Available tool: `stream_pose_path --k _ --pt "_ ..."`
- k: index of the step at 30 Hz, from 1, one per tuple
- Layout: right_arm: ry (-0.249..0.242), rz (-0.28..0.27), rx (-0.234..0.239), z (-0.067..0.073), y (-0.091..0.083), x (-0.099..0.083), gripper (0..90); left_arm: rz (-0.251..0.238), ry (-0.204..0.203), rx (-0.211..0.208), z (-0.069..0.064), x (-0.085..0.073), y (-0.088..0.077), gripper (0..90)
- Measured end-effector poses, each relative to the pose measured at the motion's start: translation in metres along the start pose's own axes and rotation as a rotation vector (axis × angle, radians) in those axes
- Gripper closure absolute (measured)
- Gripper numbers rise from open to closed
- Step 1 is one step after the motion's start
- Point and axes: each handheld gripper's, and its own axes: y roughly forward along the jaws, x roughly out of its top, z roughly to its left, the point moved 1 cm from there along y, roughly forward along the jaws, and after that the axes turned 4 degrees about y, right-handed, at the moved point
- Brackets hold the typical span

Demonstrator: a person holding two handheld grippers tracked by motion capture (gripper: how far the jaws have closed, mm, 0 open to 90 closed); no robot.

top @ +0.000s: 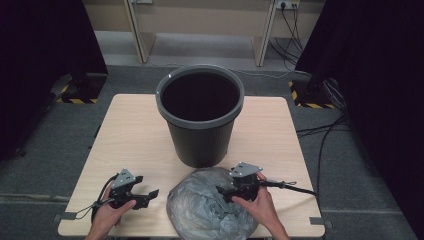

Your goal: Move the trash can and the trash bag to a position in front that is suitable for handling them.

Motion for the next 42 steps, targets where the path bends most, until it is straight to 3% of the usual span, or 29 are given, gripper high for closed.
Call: stream_pose_path --k 3,6,10,13,16,24,36,40,42 --pt "0.008 -0.023 -0.027 -0.007 -0.010 0.003 17.4 -0.001 0.002 -0.015 -0.005 0.002 0.001 14.8" --pt "0.050 -0.043 -0.055 -0.020 -0.018 -0.001 17.5 -0.001 0.001 -0.022 -0.010 0.003 0.002 14.8" --pt "0.069 -0.031 -0.127 -0.037 -0.025 -0.014 17.5 -0.001 -0.001 -0.042 -0.015 0.005 0.003 14.8" --pt "0.106 -0.033 -0.146 -0.047 -0.028 -0.025 17.6 -0.006 -0.016 -0.060 -0.019 0.006 0.004 14.8" --pt "0.149 -0.031 -0.159 -0.057 -0.029 -0.036 18.2 -0.018 -0.010 -0.048 -0.025 0.008 0.003 14.8" --pt "0.189 0.005 -0.202 -0.070 -0.025 -0.056 18.6 -0.020 -0.002 -0.055 -0.035 0.010 0.008 14.8" --pt "0.223 0.051 -0.269 -0.085 -0.025 -0.071 18.8 0.029 0.031 -0.073 -0.046 0.006 0.022 14.8" --pt "0.251 0.060 -0.273 -0.088 -0.023 -0.075 18.1 0.042 0.043 -0.074 -0.049 0.006 0.025 14.8" --pt "0.260 0.053 -0.265 -0.090 -0.024 -0.077 18.1 0.050 0.029 -0.076 -0.049 0.008 0.029 14.8"
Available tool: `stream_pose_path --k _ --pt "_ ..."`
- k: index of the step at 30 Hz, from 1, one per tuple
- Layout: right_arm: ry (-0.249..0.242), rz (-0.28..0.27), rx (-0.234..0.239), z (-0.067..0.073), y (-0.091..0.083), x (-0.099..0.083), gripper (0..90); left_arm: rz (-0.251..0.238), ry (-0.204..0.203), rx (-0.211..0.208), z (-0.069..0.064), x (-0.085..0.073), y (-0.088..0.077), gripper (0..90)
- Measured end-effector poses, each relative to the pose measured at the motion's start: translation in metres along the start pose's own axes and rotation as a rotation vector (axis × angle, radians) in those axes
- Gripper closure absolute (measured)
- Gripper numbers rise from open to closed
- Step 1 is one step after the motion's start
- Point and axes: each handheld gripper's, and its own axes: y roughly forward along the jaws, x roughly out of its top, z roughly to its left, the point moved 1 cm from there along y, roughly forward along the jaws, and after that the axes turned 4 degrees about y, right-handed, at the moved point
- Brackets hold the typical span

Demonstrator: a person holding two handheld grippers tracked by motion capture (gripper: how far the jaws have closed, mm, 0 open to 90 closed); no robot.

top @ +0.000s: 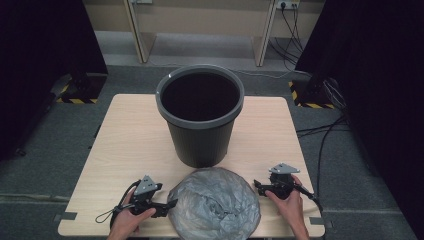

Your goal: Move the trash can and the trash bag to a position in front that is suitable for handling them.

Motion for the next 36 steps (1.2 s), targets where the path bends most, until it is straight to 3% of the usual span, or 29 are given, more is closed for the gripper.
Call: stream_pose_path --k 3,6,10,14,15,17,19,23,28,30,36 --pt "-0.004 -0.003 0.003 -0.001 0.000 0.000 18.1 0.003 -0.001 0.007 0.002 0.002 0.003 15.1" --pt "-0.001 -0.004 0.004 0.000 0.000 0.000 18.0 0.009 -0.031 0.003 0.004 0.003 0.007 16.1" --pt "-0.007 -0.010 0.008 0.000 0.001 0.000 17.8 0.017 -0.029 0.001 0.004 0.002 0.011 23.4" --pt "-0.002 -0.012 0.009 0.001 0.002 0.000 17.7 0.029 -0.021 -0.003 0.004 0.001 0.013 42.1" --pt "-0.002 -0.012 0.009 0.001 0.002 0.000 17.7 0.027 -0.008 0.002 0.003 0.000 0.013 42.1" --pt "-0.008 -0.015 0.010 0.001 0.002 -0.001 17.7 0.024 0.004 -0.007 0.003 -0.001 0.012 62.6" --pt "-0.009 -0.015 0.010 0.001 0.002 -0.001 17.7 0.011 0.000 -0.014 0.006 -0.003 0.009 71.9" --pt "-0.011 -0.014 0.014 0.001 0.002 -0.001 17.7 -0.006 -0.001 0.023 0.018 -0.006 0.001 78.8" --pt "-0.012 -0.015 0.014 0.001 0.002 -0.001 17.7 -0.003 0.016 0.072 0.034 -0.008 -0.012 80.3" --pt "-0.013 -0.015 0.015 0.001 0.002 -0.001 17.7 0.009 0.006 0.067 0.041 -0.010 -0.017 79.8" --pt "-0.014 -0.014 0.015 0.001 0.002 0.000 17.7 0.021 -0.017 0.125 0.064 -0.017 -0.031 80.3"
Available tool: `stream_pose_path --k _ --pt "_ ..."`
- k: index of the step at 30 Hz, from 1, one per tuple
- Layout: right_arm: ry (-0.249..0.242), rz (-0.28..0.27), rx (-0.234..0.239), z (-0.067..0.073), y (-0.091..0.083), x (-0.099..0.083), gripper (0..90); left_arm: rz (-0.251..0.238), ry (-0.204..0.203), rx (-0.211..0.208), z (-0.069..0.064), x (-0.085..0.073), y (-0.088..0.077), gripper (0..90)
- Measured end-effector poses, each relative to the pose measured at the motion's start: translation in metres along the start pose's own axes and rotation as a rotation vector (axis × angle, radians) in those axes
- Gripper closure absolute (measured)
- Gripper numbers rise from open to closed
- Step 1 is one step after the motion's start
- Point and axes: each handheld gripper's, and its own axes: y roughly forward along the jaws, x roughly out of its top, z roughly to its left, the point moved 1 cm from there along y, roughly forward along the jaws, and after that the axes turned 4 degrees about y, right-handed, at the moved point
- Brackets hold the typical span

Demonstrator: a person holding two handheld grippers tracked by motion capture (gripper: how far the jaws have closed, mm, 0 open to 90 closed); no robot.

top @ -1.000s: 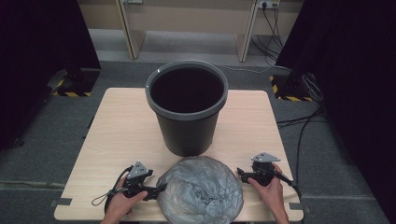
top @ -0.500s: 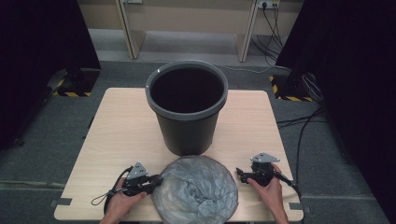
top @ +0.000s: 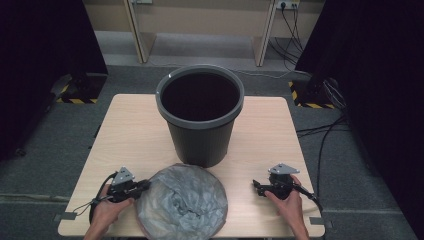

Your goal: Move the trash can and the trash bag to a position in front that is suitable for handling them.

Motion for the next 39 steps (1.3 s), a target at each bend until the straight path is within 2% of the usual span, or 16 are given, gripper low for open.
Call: stream_pose_path --k 1,4,5,8,12,14,17,21,22,23,26,27,30,32,38,39 --pt "0.000 0.000 0.000 0.000 0.000 0.000 17.7 -0.002 -0.012 0.035 0.010 -0.002 -0.006 80.4" --pt "0.000 0.000 0.001 0.000 0.000 0.000 17.7 -0.008 -0.030 0.070 0.021 -0.004 -0.012 80.5" --pt "0.000 0.000 0.001 0.000 0.000 0.000 17.7 -0.003 -0.040 0.109 0.030 -0.007 -0.017 80.5" --pt "-0.001 0.000 0.001 0.000 0.000 0.000 17.7 -0.005 -0.068 0.135 0.040 -0.011 -0.022 80.1" --pt "0.000 0.000 0.001 0.000 0.000 0.000 17.7 0.002 -0.104 0.247 0.057 -0.018 -0.031 78.9" --pt "-0.001 0.000 0.001 0.000 0.000 0.000 17.7 0.000 -0.113 0.259 0.058 -0.019 -0.033 78.0" --pt "0.000 0.000 0.000 0.000 0.000 0.000 17.7 -0.012 -0.143 0.321 0.060 -0.018 -0.036 62.5" --pt "0.000 0.000 -0.001 0.000 0.000 0.000 17.8 -0.042 -0.146 0.342 0.057 -0.012 -0.042 44.9" --pt "0.000 0.000 -0.001 0.000 0.000 0.000 17.8 -0.054 -0.151 0.347 0.055 -0.009 -0.045 44.9" --pt "0.000 0.000 -0.001 0.000 0.000 0.000 17.8 -0.065 -0.158 0.348 0.054 -0.007 -0.048 38.0" --pt "0.001 0.000 -0.001 0.000 0.000 0.000 17.8 -0.132 -0.195 0.288 0.040 0.003 -0.059 31.7" --pt "0.001 0.000 -0.001 0.000 0.000 0.000 17.7 -0.132 -0.195 0.288 0.040 0.003 -0.059 29.8" --pt "0.001 0.000 -0.001 0.000 0.000 0.000 17.7 -0.172 -0.194 0.199 0.019 0.013 -0.060 26.0" --pt "0.002 0.000 -0.001 0.000 0.000 0.000 17.7 -0.172 -0.198 0.146 0.008 0.014 -0.056 22.8" --pt "0.001 0.000 0.000 0.000 0.000 0.000 17.7 -0.153 -0.163 0.078 -0.025 0.015 -0.046 14.5" --pt "0.001 0.000 0.000 0.000 0.000 0.000 17.7 -0.153 -0.163 0.078 -0.025 0.015 -0.046 15.0"
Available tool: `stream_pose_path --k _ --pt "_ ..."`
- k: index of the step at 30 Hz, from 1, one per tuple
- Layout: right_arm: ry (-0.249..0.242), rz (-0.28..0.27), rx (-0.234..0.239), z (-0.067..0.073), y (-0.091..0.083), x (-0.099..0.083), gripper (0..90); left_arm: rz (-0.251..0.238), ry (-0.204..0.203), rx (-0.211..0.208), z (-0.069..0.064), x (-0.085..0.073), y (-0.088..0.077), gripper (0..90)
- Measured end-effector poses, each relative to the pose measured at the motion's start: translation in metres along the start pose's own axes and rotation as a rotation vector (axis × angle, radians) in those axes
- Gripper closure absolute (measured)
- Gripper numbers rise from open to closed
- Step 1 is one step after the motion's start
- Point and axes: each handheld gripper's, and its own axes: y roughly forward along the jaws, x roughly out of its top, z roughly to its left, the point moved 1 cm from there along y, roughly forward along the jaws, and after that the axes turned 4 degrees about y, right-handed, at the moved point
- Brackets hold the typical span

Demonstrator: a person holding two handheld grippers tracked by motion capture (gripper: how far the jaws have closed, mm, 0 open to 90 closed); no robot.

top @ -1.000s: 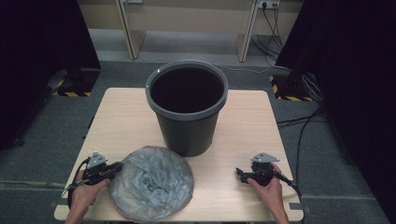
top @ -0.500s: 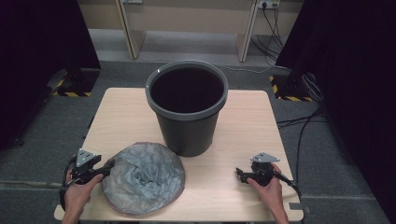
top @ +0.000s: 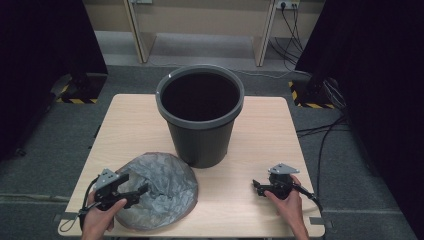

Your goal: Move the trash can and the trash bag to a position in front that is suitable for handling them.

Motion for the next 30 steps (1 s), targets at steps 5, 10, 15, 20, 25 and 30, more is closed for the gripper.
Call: stream_pose_path --k 5,10,15,20,25,30 --pt "0.001 0.001 0.001 0.000 0.000 0.000 17.7 0.030 0.061 -0.032 -0.025 -0.005 0.011 14.9" --pt "-0.001 0.000 0.001 0.000 0.000 0.000 17.7 0.095 0.075 -0.019 -0.023 -0.012 0.026 15.8" --pt "-0.004 0.000 0.005 0.001 0.000 0.000 17.6 0.120 0.093 0.075 -0.002 -0.012 0.035 18.3" --pt "-0.005 0.000 0.005 0.001 0.001 0.000 17.6 0.111 0.057 0.152 0.024 -0.008 0.041 18.9" --pt "-0.003 0.001 0.006 0.002 0.001 0.001 17.6 0.096 0.020 0.210 0.048 0.000 0.046 19.0" --pt "-0.006 0.003 0.010 0.003 0.001 0.001 17.5 0.079 0.007 0.246 0.069 0.011 0.054 18.8"
